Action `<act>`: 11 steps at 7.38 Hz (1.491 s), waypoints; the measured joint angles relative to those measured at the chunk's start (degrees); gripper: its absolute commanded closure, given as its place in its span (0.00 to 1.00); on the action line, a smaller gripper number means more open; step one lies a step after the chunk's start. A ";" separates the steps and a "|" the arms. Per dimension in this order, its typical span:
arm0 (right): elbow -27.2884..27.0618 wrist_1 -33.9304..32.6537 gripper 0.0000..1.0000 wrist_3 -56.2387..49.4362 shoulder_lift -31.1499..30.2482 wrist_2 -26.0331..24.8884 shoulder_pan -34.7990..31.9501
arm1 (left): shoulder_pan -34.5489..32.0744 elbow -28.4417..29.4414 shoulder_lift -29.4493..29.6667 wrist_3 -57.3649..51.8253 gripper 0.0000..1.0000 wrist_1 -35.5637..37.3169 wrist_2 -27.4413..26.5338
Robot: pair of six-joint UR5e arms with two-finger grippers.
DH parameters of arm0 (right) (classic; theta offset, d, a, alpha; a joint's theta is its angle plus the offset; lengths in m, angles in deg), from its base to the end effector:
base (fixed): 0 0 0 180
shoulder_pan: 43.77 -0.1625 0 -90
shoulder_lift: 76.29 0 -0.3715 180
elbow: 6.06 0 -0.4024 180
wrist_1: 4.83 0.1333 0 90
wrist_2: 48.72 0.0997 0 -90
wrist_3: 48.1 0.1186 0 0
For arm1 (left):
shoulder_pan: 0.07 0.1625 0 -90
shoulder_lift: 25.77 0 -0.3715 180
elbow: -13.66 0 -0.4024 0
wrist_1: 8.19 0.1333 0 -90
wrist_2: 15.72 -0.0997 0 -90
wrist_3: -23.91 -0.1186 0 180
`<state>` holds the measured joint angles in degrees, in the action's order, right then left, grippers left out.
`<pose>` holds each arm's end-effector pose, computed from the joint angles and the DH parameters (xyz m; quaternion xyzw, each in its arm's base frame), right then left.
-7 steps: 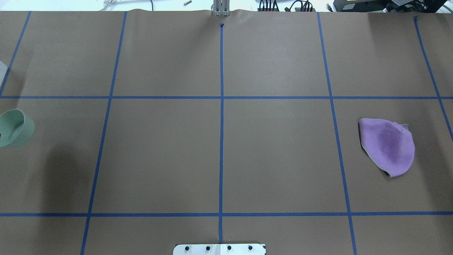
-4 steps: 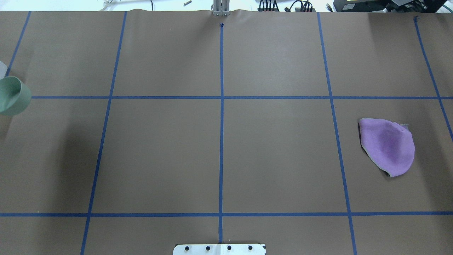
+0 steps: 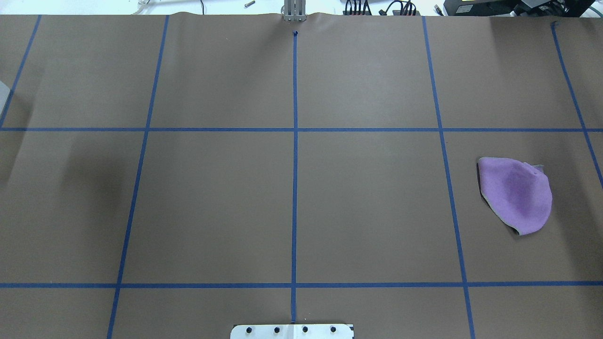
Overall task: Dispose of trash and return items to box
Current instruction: 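Lift the green bowl with the left gripper and carry it over the clear bin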
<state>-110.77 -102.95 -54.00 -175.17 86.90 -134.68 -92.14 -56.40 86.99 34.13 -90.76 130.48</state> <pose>0.0555 -0.4385 0.5755 0.0046 -0.3880 -0.0324 0.9211 -0.0578 -0.6380 0.5591 -0.0688 0.4669 -0.1132 0.8743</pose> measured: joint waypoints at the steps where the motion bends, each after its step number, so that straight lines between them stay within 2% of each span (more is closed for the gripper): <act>1: -0.02 0.02 0.00 0.00 0.00 -0.01 0.02 | -1.48 4.61 2.15 -2.28 1.00 -0.29 -1.13; 4: -0.05 -0.03 0.00 0.00 0.00 -0.10 0.03 | -4.62 19.83 4.57 -2.10 1.00 -10.06 -3.45; 8: 0.02 -0.05 0.00 -0.07 0.00 -0.17 0.03 | -5.86 29.15 4.78 16.10 1.00 -21.81 -3.63; 11: -0.06 0.02 0.00 -0.01 0.08 -0.17 0.03 | -7.01 32.83 4.72 22.11 1.00 -27.63 -3.69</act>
<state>-110.83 -102.93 -54.00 -175.09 86.72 -134.65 -99.15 -23.58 91.71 56.23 -118.39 126.78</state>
